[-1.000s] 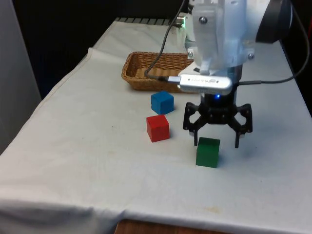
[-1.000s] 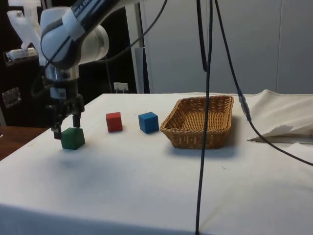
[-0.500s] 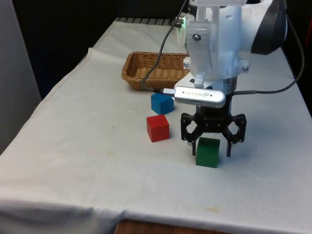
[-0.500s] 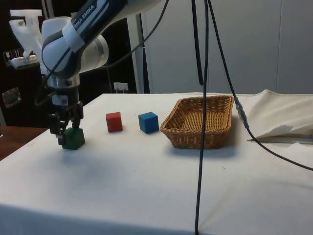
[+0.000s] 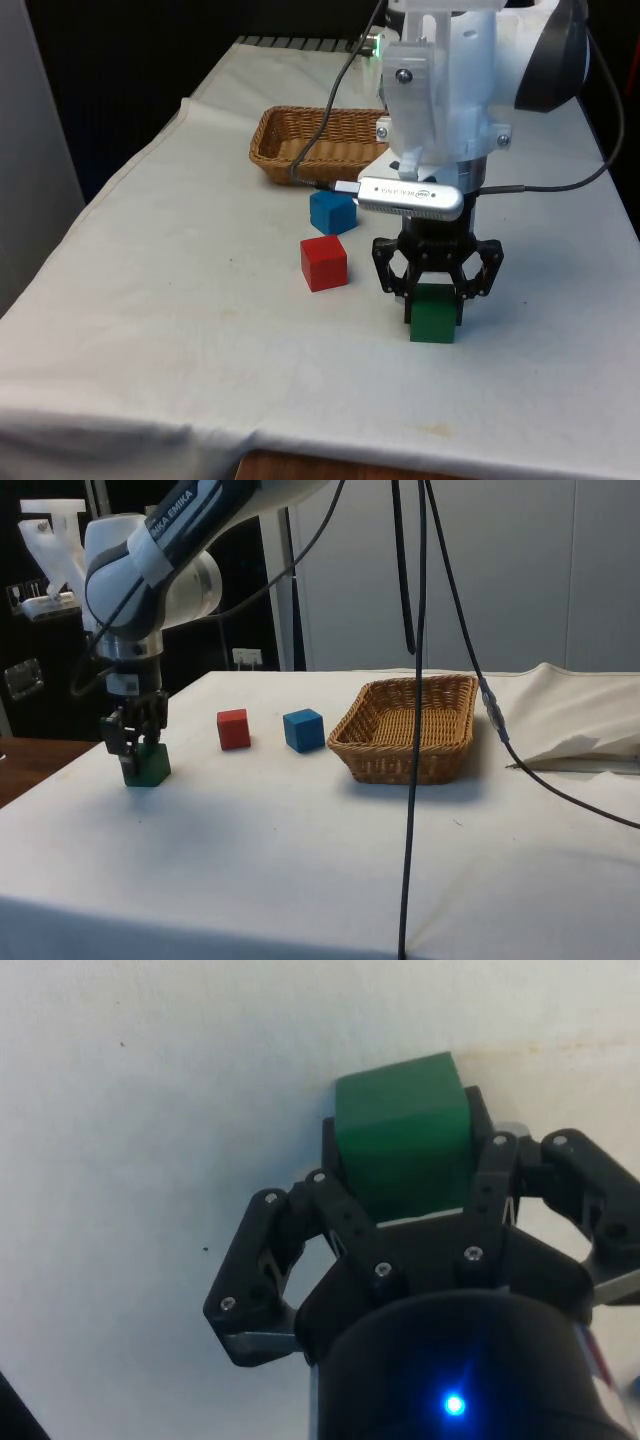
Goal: Pick up exactly two blocks and place them into the basket.
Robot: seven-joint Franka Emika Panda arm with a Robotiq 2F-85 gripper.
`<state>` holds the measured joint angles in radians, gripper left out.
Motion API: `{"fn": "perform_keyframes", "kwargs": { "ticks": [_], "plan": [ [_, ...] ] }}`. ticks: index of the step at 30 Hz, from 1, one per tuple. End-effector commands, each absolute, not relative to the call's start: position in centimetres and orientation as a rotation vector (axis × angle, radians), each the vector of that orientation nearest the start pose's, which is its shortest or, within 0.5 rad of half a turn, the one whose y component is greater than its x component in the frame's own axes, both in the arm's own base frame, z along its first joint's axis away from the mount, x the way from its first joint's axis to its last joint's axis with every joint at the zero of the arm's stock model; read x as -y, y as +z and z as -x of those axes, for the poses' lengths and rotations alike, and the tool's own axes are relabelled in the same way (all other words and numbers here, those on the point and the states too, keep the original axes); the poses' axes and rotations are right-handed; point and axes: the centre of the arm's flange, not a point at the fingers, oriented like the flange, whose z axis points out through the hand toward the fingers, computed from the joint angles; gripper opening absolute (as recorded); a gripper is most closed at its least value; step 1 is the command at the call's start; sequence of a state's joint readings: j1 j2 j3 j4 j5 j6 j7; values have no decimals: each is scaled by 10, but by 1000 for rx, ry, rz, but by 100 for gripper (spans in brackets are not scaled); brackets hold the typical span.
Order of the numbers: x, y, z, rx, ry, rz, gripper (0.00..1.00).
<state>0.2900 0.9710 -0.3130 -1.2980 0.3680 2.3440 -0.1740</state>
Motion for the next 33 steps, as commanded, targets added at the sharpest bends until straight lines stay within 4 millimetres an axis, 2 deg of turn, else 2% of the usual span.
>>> {"fn": "perform_keyframes", "kwargs": {
  "ticks": [1,2,9,10,11,18,19,22,25,26,27,33],
  "plan": [
    [-49,183,-754,85,-201,3118,2],
    [-49,192,-752,86,-200,3118,2],
    [-49,218,-742,84,-190,3111,2],
    [-47,214,-749,80,-191,3108,2],
    [-48,221,-741,81,-189,3110,2],
    [-48,250,-726,84,-184,3101,2],
    [-47,247,-732,79,-181,3098,2],
    [-48,263,-718,84,-182,3098,2],
    [-48,271,-711,86,-182,3096,2],
    [-46,269,-717,85,-177,3093,2],
    [-47,274,-709,86,-182,3096,2],
    [-44,287,-694,94,-179,3100,2]
  ]
}}
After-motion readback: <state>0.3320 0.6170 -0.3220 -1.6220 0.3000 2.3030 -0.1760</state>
